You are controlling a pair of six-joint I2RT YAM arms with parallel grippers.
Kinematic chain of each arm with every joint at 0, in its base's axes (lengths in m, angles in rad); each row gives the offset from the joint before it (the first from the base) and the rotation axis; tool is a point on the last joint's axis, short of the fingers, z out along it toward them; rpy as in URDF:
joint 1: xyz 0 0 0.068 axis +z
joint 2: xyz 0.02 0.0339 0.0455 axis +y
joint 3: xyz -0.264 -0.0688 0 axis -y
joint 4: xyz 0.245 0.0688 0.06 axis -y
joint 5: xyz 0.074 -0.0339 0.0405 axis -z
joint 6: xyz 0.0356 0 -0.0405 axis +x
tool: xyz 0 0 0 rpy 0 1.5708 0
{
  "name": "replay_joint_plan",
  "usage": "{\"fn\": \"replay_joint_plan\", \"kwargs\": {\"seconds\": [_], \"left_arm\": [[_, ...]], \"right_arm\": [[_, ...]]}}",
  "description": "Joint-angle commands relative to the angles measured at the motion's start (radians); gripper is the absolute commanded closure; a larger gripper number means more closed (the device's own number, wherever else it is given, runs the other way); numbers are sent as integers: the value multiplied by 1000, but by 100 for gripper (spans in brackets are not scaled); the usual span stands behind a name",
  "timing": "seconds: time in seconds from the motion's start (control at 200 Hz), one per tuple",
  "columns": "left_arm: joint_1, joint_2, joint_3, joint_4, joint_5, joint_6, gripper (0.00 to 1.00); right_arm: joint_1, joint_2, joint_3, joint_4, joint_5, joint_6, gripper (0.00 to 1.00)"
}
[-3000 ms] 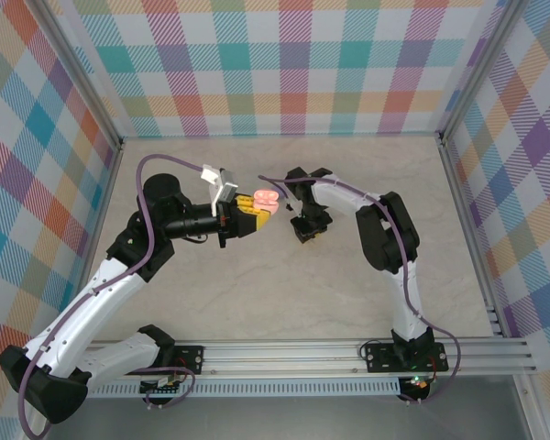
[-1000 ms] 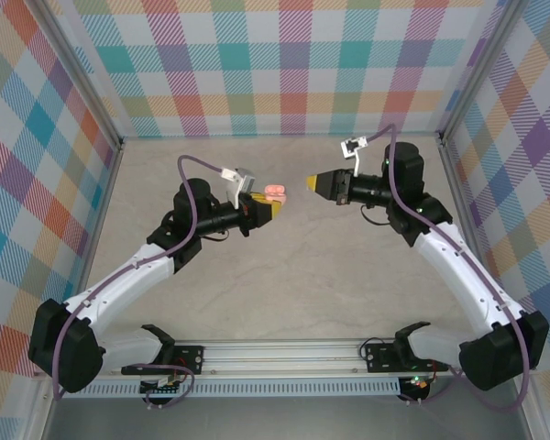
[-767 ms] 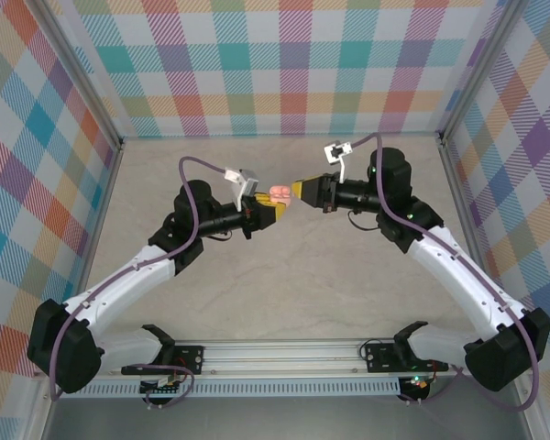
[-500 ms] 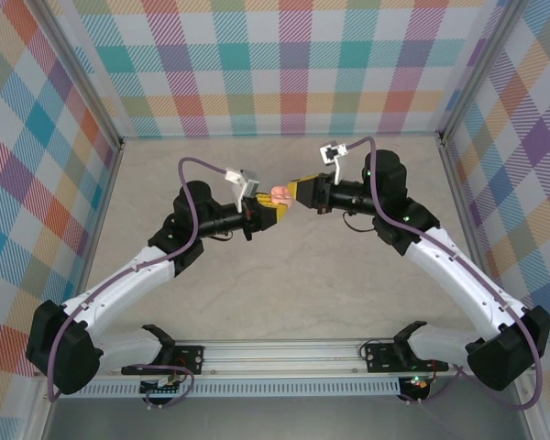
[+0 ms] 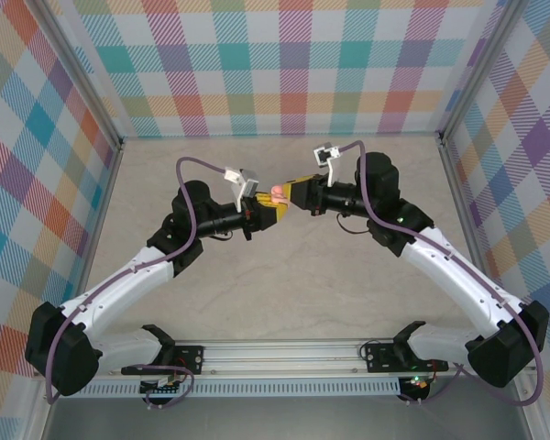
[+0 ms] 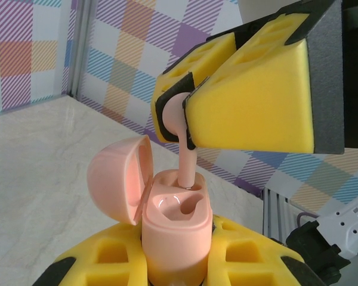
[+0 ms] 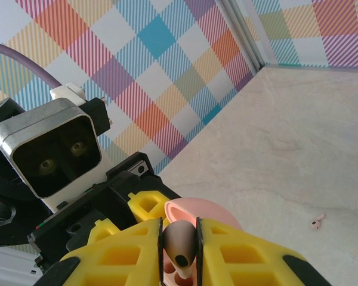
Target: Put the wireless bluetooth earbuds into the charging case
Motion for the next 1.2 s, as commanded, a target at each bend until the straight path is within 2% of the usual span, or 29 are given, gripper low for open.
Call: {"fn": "replay_joint_plan", "kwargs": {"seconds": [0.0, 0.705, 1.195], "left_arm": [[-11, -30, 33, 24, 4, -17, 100], [-11, -34, 18, 61, -53, -39, 100], [-12, -67, -1, 106, -54, -31, 100]], "right_arm": [[9, 5, 32, 41, 12, -21, 80], [24, 8, 24, 41, 26, -1, 81], [26, 18, 36, -30, 44, -22, 80]]}}
